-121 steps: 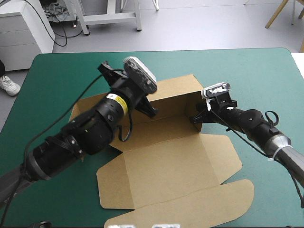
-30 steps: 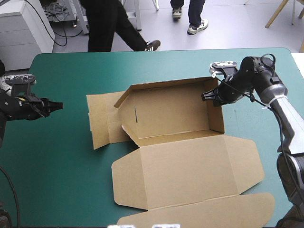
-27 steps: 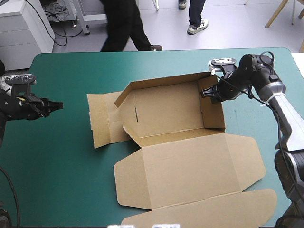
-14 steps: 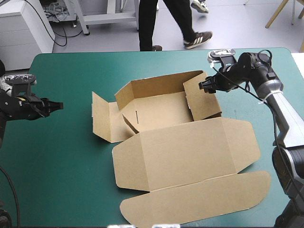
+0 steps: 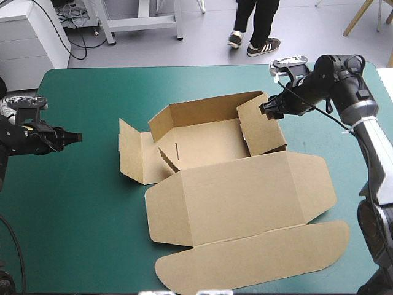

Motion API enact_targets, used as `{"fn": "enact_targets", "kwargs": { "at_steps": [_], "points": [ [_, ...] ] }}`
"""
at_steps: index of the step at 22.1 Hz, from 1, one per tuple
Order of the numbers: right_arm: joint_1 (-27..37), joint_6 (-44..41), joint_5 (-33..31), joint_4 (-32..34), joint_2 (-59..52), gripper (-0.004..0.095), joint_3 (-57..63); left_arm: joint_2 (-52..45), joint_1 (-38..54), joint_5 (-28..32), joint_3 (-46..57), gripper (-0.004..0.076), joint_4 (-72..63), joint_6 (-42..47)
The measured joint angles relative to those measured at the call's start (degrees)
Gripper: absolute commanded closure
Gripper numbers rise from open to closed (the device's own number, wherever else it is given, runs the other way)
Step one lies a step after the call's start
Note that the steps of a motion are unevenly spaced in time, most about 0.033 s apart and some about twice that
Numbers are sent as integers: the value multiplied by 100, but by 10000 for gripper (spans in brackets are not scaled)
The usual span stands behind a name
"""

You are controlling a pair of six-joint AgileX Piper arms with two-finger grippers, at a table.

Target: Fold the box

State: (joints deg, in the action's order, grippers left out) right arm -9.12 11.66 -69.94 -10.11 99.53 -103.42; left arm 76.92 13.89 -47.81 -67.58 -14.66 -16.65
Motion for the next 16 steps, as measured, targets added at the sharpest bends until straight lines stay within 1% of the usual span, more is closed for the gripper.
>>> {"fn": "enact_targets", "kwargs": {
  "at_steps": [2,6,9,12,13,15,16],
  "points": [
    [-120,-145,-34,145,-167,370,11,0,0,2,0,486,0,-5],
    [-385,-435,-70,455,-507,372,23,0,0,7,0,486,0,-16],
    [-731,-587,-84,571,-820,372,23,0,0,-2,0,486,-26,-20],
    [-862,-600,-97,809,-857,372,23,0,0,-6,0,486,-72,-40],
    [-866,-600,-104,978,-800,372,23,0,0,-6,0,486,-85,-40],
    [-866,-602,-104,1212,-636,345,23,0,0,-6,0,486,-122,-42],
    [-866,-617,-99,1340,-513,311,23,0,0,-6,0,486,-122,-47]
  ]
}}
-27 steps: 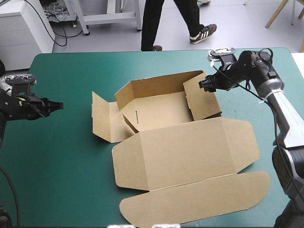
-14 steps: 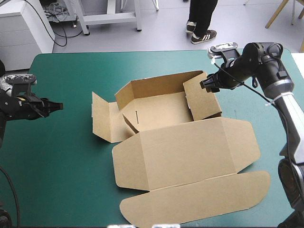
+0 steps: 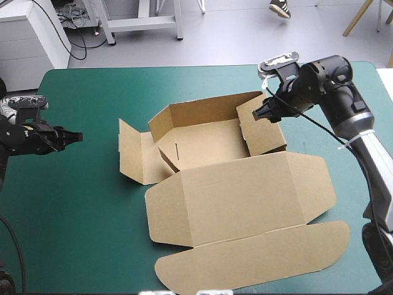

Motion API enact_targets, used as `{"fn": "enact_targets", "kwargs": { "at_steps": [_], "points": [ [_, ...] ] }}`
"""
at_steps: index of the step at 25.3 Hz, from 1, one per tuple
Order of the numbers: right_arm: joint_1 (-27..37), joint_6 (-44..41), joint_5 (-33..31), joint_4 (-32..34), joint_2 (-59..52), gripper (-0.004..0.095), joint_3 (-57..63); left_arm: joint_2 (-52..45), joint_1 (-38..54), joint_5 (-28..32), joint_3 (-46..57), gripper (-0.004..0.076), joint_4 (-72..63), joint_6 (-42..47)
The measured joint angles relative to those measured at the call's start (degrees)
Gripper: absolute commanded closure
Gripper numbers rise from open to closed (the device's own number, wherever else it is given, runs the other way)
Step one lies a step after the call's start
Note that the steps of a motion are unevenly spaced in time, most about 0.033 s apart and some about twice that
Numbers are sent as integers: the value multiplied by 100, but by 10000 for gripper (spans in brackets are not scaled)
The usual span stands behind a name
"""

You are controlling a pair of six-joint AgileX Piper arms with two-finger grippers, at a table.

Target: Fold the box

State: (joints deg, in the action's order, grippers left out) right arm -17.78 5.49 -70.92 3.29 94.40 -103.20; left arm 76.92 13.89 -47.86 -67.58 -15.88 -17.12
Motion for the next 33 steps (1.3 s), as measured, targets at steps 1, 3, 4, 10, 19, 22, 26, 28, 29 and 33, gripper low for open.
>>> {"fn": "enact_targets", "kwargs": {
  "at_steps": [1,3,4,10,19,22,26,28,29,33],
  "points": [
    [0,1,15,56,119,242,0,0,0,0,0,486,-6,-22],
    [0,-1,100,115,331,151,0,0,0,0,0,486,-6,-71],
    [0,-1,164,118,423,107,0,0,0,0,0,486,-6,-77],
    [114,-179,560,66,1105,79,0,0,0,0,0,486,-6,-99],
    [445,-84,860,-229,1503,255,10,0,0,-44,0,486,-6,-99],
    [445,-9,895,-425,1515,325,10,0,0,-44,0,486,-11,-99],
    [445,24,809,-536,1617,332,10,0,0,-44,0,486,-11,-99],
    [445,23,781,-541,1681,332,10,0,0,-44,0,486,-11,-99],
    [445,23,782,-541,1715,332,10,0,0,-44,0,486,-11,-99],
    [445,25,800,-548,1828,391,10,0,0,-44,0,486,-11,-99]
  ]
}}
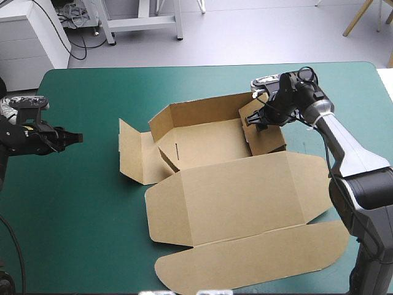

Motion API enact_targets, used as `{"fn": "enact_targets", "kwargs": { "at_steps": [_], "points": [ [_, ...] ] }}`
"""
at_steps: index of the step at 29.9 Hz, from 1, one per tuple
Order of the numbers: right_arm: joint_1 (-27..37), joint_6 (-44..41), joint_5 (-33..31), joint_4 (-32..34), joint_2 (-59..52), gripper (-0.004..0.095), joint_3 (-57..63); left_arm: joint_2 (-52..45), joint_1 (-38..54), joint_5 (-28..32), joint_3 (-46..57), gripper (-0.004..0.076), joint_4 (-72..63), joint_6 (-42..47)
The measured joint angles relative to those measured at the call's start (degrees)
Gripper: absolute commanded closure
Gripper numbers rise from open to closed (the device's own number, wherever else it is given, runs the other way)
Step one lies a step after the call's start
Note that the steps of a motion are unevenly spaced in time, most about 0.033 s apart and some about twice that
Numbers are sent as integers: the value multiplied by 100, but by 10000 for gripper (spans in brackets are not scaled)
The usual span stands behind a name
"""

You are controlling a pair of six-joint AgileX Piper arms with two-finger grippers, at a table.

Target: Fold the box

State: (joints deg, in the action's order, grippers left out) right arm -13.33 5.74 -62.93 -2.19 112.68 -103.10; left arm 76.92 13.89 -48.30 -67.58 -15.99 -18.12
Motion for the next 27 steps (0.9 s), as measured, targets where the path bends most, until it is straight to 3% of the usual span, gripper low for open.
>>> {"fn": "enact_targets", "kwargs": {
  "at_steps": [3,7,8,20,27],
  "points": [
    [0,0,32,0,65,543,0,0,0,0,0,486,0,0],
    [0,11,89,-10,89,879,0,0,0,0,0,486,0,0],
    [0,11,99,13,89,923,0,0,0,0,0,486,-7,0],
    [72,-35,37,19,-44,927,-30,0,0,28,0,486,20,-17],
    [732,308,-51,-470,-866,927,-30,0,0,191,0,486,196,-13]
  ]
}}
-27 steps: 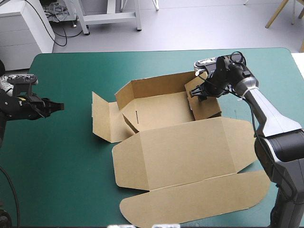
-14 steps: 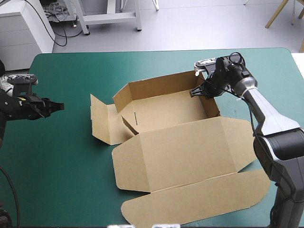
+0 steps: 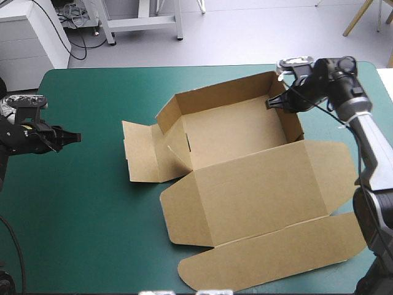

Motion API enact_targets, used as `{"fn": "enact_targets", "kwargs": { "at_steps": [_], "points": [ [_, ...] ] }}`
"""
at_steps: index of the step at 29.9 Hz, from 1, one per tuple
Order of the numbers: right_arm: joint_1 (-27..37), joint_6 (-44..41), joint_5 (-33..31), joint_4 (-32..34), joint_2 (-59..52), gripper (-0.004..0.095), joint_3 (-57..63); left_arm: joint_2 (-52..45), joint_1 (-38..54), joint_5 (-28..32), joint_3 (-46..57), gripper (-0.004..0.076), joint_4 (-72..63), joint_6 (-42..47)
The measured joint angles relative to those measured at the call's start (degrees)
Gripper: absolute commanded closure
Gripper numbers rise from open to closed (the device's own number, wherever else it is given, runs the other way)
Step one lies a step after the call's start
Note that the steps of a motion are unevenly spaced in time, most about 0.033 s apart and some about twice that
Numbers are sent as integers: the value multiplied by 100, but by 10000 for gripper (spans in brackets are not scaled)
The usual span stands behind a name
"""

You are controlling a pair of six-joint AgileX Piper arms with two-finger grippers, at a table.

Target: Fold the box

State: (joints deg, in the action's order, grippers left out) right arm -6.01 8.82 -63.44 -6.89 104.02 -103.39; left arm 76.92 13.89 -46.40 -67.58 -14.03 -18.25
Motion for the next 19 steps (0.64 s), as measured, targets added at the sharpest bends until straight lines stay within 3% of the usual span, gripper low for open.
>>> {"fn": "enact_targets", "kwargs": {
  "at_steps": [4,12,19],
  "points": [
    [552,342,-1,-632,-509,927,0,0,0,111,0,486,-86,57],
    [1557,1215,-239,-2535,-1049,927,0,287,0,86,0,486,-392,-111],
    [1673,1512,-457,-3165,-1076,927,0,677,0,0,0,486,-1175,-156]
  ]
}}
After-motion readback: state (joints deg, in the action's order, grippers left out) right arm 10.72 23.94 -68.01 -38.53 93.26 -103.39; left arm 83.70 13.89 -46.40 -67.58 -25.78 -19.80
